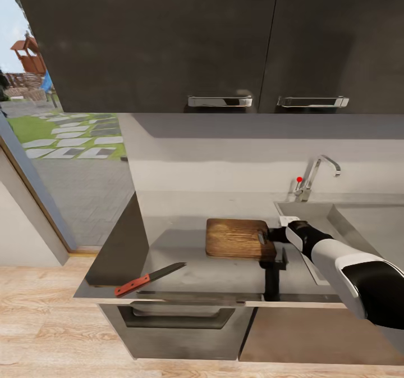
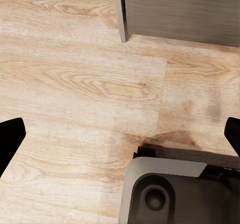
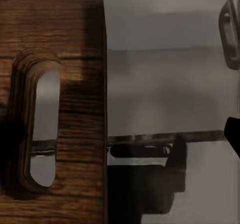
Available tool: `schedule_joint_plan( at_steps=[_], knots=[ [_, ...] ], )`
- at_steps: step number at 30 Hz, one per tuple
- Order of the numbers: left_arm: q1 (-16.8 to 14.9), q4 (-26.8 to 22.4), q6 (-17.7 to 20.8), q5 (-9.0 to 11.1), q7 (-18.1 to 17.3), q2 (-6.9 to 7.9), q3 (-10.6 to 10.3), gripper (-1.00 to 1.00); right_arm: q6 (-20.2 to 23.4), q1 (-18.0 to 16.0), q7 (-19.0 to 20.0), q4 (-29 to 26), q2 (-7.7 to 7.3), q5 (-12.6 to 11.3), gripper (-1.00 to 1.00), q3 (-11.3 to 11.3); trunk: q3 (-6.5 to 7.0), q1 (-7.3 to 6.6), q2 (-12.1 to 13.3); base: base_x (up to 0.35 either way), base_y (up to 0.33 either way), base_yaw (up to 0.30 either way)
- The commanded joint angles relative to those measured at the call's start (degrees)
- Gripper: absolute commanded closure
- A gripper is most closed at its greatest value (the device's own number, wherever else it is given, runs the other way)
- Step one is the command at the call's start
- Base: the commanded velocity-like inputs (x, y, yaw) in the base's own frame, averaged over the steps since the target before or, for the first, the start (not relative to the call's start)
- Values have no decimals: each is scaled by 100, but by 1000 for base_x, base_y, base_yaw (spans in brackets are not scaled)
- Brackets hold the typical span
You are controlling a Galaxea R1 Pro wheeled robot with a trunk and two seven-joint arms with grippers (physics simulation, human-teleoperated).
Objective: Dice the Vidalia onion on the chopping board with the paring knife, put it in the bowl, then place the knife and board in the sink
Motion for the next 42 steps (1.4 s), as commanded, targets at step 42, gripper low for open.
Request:
schedule_joint_plan(
  at_steps=[42],
  knots=[
    [1,16,-13,8,2,-1,6,-100,593,-3,51,-1267,-101,-8,-100,74,-11,3,-11,-88,0,0]
  ],
)
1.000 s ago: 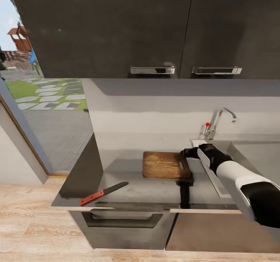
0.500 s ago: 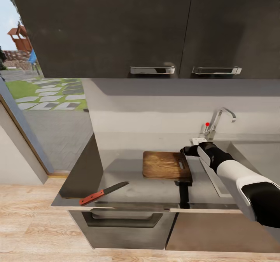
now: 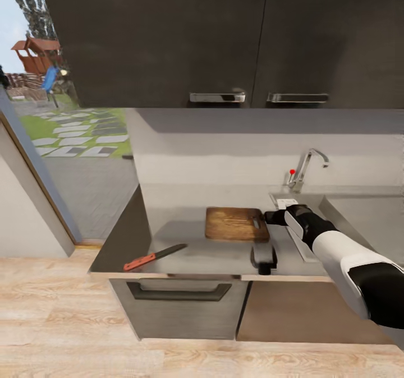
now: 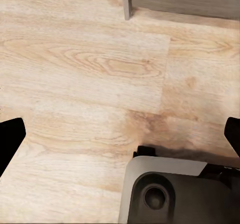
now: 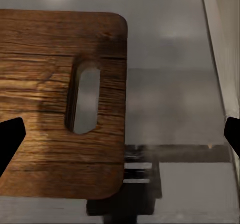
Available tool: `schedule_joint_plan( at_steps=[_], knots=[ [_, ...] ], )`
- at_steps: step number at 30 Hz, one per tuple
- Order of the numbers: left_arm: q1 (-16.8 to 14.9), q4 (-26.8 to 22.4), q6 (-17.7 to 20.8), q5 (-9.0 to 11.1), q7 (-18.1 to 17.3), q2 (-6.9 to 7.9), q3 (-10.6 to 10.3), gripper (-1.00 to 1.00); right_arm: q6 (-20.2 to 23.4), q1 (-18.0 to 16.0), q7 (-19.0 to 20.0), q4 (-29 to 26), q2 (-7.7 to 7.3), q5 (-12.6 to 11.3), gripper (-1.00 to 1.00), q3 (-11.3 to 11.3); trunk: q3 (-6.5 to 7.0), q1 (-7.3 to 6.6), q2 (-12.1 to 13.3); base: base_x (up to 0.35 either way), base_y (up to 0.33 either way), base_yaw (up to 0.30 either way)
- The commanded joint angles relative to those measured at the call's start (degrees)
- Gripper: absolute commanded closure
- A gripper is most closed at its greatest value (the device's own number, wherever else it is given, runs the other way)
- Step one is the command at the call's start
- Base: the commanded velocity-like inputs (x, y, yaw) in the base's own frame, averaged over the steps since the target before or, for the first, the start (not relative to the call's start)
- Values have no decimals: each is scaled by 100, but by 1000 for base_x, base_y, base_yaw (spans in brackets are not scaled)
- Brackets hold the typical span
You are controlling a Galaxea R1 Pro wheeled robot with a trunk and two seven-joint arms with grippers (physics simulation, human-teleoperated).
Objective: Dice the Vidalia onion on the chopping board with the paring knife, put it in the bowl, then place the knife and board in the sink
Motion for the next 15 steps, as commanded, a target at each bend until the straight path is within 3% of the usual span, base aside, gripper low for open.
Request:
schedule_joint_plan(
  at_steps=[1,15],
  knots=[
    [1,1,-8,0,2,-2,5,-100,26,-4,-1,-8,-4,-56,-100,46,-11,0,-12,-331,0,0],
    [1,27,-8,-3,2,-2,5,-100,26,-2,6,0,9,-56,-100,39,-11,0,-12,-337,0,0]
  ],
)
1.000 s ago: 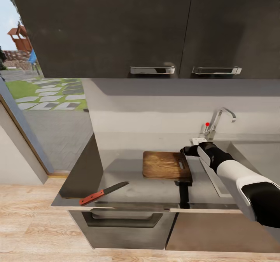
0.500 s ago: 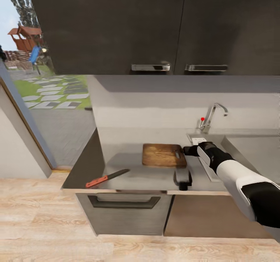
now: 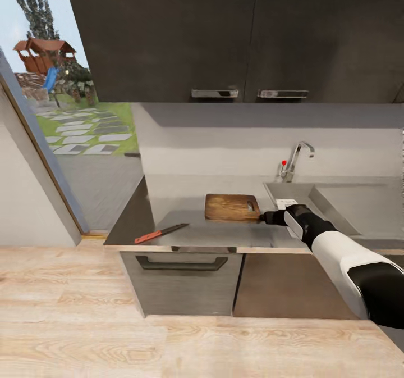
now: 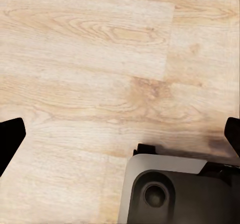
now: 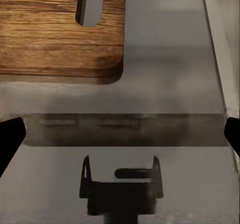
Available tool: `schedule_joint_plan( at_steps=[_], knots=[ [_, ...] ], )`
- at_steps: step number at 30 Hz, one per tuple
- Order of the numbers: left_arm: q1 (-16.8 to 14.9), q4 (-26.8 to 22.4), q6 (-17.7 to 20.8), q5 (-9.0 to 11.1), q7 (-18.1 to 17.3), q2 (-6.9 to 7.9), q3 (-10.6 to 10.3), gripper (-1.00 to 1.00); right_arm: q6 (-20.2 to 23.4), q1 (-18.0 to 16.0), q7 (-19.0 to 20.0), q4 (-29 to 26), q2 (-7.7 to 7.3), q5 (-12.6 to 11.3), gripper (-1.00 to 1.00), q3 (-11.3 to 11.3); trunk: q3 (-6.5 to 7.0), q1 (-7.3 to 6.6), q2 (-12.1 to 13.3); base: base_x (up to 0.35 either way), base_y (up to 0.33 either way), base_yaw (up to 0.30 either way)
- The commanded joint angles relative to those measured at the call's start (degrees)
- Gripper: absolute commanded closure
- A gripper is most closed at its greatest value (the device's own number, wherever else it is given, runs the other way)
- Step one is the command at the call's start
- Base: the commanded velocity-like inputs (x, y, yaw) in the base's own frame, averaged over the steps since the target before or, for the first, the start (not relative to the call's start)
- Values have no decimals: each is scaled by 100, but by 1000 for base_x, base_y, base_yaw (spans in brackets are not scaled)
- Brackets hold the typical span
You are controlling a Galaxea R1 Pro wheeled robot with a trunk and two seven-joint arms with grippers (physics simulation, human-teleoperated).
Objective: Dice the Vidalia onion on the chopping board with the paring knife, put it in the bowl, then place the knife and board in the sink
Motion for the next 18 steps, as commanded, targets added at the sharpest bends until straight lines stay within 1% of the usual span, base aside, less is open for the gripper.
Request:
schedule_joint_plan(
  at_steps=[1,18],
  knots=[
    [1,-7,-8,1,2,-1,5,-100,26,-4,-1,-9,-6,-55,-100,47,-11,0,-12,-338,0,0],
    [1,-7,-8,-2,2,-1,5,-100,13,-6,-2,8,-1,-55,-100,47,-11,0,-12,-339,0,0]
  ],
)
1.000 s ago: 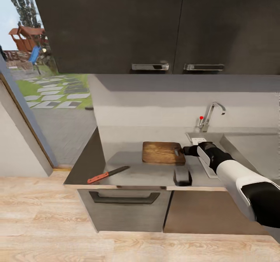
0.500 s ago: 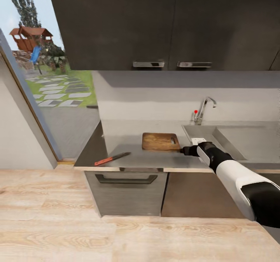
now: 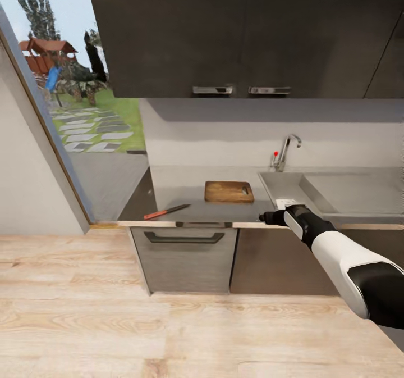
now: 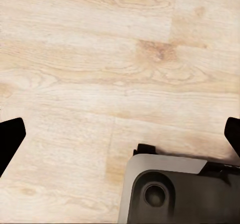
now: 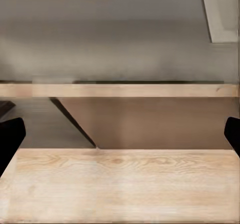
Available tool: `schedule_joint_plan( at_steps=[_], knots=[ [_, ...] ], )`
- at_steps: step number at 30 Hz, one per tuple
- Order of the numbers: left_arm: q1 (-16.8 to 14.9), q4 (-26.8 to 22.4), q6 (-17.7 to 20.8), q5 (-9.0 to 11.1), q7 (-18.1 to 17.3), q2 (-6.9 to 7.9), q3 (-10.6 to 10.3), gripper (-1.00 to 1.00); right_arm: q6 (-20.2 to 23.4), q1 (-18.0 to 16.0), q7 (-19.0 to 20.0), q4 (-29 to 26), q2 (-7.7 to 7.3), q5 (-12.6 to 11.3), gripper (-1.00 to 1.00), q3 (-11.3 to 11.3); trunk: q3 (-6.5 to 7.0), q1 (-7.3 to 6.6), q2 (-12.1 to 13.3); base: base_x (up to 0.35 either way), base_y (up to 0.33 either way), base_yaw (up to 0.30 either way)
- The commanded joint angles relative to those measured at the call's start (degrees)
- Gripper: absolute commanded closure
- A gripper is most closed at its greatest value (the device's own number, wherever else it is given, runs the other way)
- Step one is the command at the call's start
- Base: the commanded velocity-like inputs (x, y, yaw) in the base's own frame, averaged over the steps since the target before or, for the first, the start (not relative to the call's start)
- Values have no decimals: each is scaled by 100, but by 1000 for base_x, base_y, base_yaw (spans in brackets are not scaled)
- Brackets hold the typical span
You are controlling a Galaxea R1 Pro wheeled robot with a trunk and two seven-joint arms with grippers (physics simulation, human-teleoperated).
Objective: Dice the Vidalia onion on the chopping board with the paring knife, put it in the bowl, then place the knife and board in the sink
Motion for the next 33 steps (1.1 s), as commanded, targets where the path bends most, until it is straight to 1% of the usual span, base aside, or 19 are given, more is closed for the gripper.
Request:
schedule_joint_plan(
  at_steps=[1,5,7,9,12,13,14,15,16,17,18,22,25,26,27,28,29,32,33],
  knots=[
    [0,-6,-9,1,2,0,3,-100,24,-4,-6,-5,-2,-52,-100,47,-11,0,-13,-338,0,0],
    [0,-6,-9,3,2,0,3,-100,5,-5,-9,18,7,-52,-100,47,-11,0,-13,-335,0,0],
    [0,-6,-9,2,2,0,3,-100,-99,-5,-9,51,11,-52,-100,47,-11,0,-13,-266,0,0],
    [0,-6,-9,-1,2,0,3,-100,-359,-5,-9,106,19,-55,-100,47,-11,0,-13,-205,0,0],
    [0,-6,-9,-3,2,0,3,-100,-987,-5,3,408,51,-61,-100,47,-11,0,-13,-95,0,0],
    [0,-6,-9,-1,2,0,3,-100,-1493,-5,11,808,111,-66,-100,47,-11,0,-13,-28,0,0],
    [0,-6,-9,0,2,0,3,-100,-1633,-5,12,909,136,-67,-100,47,-11,0,-13,-22,0,0],
    [0,-6,-9,2,2,0,3,-100,-1933,-3,14,1090,195,-63,-100,47,-11,0,-13,-14,0,0],
    [0,-6,-9,2,2,0,3,-100,-2094,2,13,1159,223,-61,-100,47,-11,0,-13,-11,0,0],
    [0,-6,-9,3,2,0,3,-100,-2401,49,13,1258,266,-57,-100,47,-11,0,-13,-7,0,0],
    [0,-6,-9,3,2,0,3,-100,-2540,99,12,1294,283,-56,-100,47,-11,0,-13,-6,0,0],
    [0,-20,-11,-3,2,0,3,-100,-3355,811,9,1404,383,-58,-100,47,-11,0,-13,-2,0,0],
    [0,-24,-10,-4,2,0,3,-100,-3830,1161,8,1417,414,-60,-100,47,-11,0,-13,0,0,0],
    [0,-24,-10,-4,2,0,3,-100,-4104,1383,8,1420,425,-60,-100,47,-11,0,-13,0,0,0],
    [0,-24,-9,-4,2,0,3,-100,-4847,2001,14,1424,449,-60,-100,47,-11,0,-13,0,0,0],
    [0,-24,-9,-4,2,0,3,-100,-5150,2262,15,1428,460,-59,-100,47,-11,0,-13,0,0,0],
    [0,-24,-9,-4,2,0,3,-100,-5295,2394,16,1429,466,-57,-100,47,-11,0,-13,0,0,0],
    [0,-24,-9,-4,2,0,3,-100,-5944,3044,16,1433,509,-54,-100,47,-11,0,-13,0,0,0],
    [0,-24,-9,-4,2,0,3,-100,-6062,3171,17,1433,512,-53,-100,47,-11,0,-13,0,0,0]
  ],
)
